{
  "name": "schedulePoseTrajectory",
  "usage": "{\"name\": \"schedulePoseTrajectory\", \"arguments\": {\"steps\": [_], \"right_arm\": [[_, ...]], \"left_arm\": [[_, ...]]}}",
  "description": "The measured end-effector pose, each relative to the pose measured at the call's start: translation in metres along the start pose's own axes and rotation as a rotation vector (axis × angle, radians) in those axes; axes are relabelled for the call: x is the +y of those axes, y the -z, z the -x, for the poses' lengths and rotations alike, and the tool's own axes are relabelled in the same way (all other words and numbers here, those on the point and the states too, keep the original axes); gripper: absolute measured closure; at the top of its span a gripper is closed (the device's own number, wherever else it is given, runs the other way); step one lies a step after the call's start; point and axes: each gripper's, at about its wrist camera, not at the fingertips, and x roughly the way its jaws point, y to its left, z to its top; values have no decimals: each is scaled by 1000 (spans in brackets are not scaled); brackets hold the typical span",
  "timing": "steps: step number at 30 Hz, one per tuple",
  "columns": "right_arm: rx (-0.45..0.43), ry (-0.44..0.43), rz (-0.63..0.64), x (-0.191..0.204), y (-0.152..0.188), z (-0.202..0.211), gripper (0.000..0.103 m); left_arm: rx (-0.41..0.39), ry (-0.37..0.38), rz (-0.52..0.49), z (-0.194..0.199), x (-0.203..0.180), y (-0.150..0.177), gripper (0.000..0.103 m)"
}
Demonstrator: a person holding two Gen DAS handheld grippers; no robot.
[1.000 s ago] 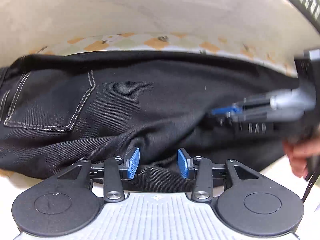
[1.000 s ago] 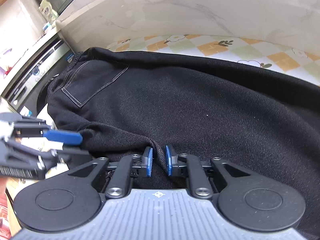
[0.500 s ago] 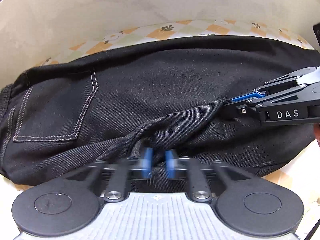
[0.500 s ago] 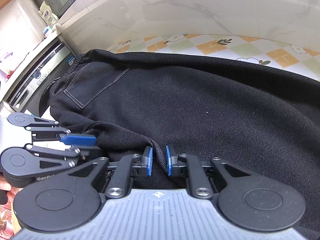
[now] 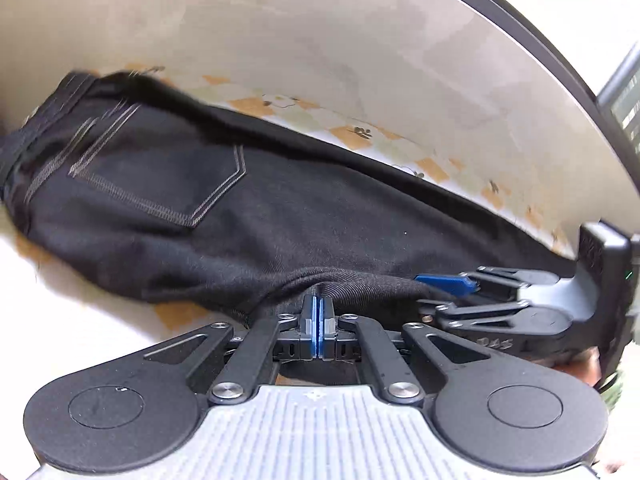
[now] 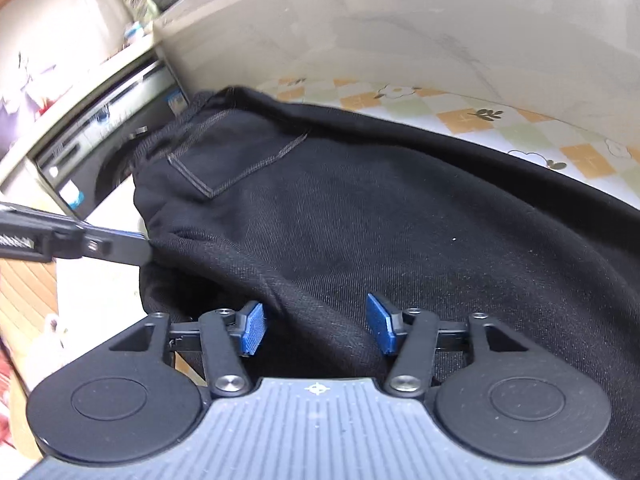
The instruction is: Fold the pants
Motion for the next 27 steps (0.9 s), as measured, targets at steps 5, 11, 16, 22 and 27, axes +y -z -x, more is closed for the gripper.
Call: {"name": "schedulePoseTrajectory", "arguments": {"steps": [5, 11, 16, 22, 27], "right_arm": [[-36, -14, -51, 1, -2, 2, 88], [-61, -26, -122, -5, -2, 8, 90], [-69, -33, -131, -5, 0, 12, 91], [-81, -42, -152, -7, 1, 16, 92], [-87, -39, -149, -6, 1, 18, 92]], "left_arm": [[-37, -10, 68, 14, 10, 7, 102], [3, -60, -19, -1, -13, 17, 89], [24, -152, -184, -36, -43, 19, 89], [16, -319, -353, -59, -69, 22, 88], [35, -319, -386, -69, -72, 22, 101]]}}
